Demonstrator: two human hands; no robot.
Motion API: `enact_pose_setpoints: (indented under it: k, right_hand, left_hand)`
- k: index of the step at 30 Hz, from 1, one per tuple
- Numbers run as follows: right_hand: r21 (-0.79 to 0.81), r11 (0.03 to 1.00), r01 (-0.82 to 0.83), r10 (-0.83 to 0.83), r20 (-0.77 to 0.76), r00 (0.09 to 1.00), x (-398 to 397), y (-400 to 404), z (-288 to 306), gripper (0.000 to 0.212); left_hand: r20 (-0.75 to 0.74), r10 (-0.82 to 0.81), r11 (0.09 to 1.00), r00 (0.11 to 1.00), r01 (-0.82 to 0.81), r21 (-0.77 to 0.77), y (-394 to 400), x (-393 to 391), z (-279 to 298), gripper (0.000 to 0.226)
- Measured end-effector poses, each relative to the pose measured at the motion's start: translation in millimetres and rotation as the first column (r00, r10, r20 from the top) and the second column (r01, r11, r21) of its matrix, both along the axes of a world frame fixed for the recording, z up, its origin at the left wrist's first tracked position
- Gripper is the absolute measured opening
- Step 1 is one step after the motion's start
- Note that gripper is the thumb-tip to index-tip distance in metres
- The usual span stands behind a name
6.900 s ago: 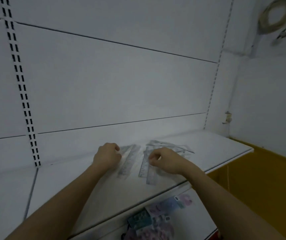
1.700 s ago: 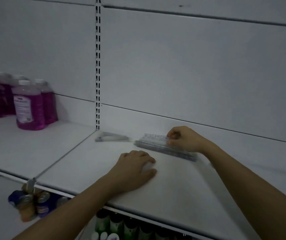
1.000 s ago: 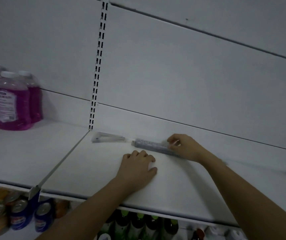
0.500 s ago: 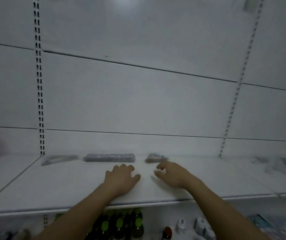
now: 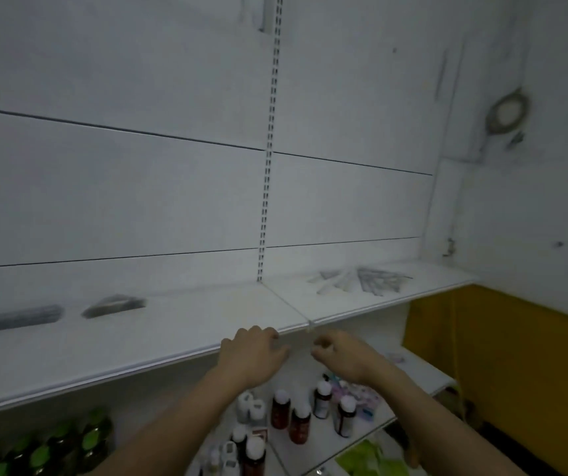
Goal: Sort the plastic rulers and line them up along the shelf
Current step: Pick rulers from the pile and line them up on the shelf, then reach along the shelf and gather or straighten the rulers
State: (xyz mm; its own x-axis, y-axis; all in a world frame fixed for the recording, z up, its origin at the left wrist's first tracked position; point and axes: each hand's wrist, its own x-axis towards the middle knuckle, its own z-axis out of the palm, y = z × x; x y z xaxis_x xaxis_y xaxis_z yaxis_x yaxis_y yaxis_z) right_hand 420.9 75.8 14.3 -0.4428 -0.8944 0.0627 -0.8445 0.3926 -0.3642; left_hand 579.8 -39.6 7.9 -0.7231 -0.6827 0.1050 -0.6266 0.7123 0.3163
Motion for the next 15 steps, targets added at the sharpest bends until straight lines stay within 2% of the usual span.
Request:
enact_pose_setpoints:
  k: [7, 15]
  right_hand:
    - [-0.060, 0.989, 0.136, -0.133, 0.061, 0.989, -93, 65, -13, 0.041]
    - [-0.035, 0.986, 0.164, -0.162, 0.053, 0.985, -183, 57, -23, 0.041]
  left_hand:
    - [0.018, -0.129, 0.991, 0.991, 0.129, -0.020, 54, -104, -5, 0.055]
    - [0.018, -0.168, 0.985, 0.986, 0.168, -0.036, 33, -213, -2, 0.048]
